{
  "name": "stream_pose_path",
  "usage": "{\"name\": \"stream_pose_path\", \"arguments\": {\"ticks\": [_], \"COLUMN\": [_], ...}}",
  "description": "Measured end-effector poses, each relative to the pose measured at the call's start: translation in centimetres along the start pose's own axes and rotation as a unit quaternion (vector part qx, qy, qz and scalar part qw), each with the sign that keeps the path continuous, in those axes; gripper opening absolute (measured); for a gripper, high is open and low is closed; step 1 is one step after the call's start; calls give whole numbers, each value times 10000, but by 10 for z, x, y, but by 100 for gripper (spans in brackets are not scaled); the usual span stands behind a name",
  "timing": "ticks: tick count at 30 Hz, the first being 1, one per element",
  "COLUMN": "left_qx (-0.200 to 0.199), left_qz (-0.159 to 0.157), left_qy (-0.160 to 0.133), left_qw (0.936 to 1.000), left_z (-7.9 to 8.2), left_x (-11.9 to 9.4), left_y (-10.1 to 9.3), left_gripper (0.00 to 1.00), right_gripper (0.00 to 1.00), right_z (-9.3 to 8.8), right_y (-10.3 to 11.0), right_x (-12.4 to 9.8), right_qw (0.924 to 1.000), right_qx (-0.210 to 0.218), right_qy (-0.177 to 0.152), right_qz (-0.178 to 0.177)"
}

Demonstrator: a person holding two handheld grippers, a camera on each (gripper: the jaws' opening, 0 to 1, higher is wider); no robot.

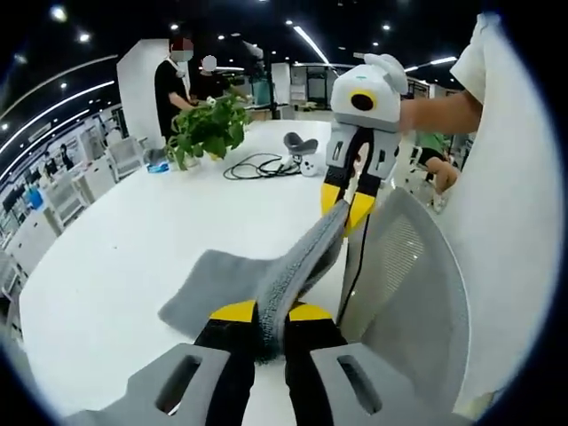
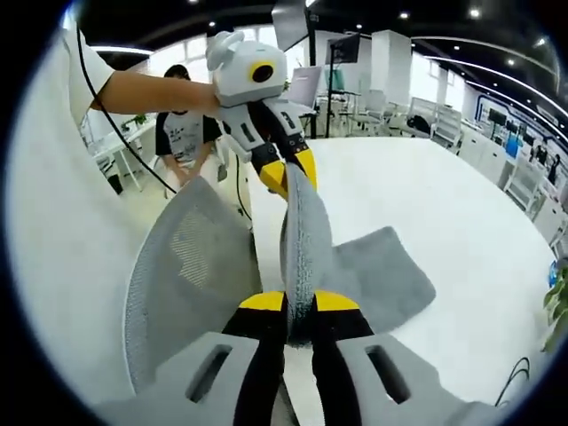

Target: Fold the towel on the table until its edges align and the towel forms a compact rectangular stack.

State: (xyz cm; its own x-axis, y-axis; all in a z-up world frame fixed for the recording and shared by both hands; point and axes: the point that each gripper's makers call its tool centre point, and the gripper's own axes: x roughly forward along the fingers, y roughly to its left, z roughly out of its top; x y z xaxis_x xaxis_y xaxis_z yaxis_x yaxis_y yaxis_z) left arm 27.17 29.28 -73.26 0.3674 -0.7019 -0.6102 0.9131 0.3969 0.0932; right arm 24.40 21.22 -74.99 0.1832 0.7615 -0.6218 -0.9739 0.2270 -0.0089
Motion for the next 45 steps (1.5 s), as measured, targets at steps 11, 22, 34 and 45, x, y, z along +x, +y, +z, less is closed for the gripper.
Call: {"name": "stream_pose_path", "arguments": {"ticks": [11,22,34,45], "left_qx": [-106,-107,-49,-130], "left_qz": [122,228,281,281], "left_qy": [-19,13,124,191], "left_qw": [9999,9997,9995,9993], "left_z": [-3,-6,-9,-17], "left_x": [11,23,36,49], "left_y": [19,41,60,76], "left_gripper": [10,10,10,10], "right_gripper": [7,7,7,7], "right_z": [3,5,-2,-2], "right_y": [-29,-64,-93,-106], "right_x": [5,11,19,30], "right_qw": [9989,9962,9928,9920], "right_qx": [-227,200,342,423], "right_qy": [103,124,214,325], "right_qz": [-409,-834,-1128,-1140]}}
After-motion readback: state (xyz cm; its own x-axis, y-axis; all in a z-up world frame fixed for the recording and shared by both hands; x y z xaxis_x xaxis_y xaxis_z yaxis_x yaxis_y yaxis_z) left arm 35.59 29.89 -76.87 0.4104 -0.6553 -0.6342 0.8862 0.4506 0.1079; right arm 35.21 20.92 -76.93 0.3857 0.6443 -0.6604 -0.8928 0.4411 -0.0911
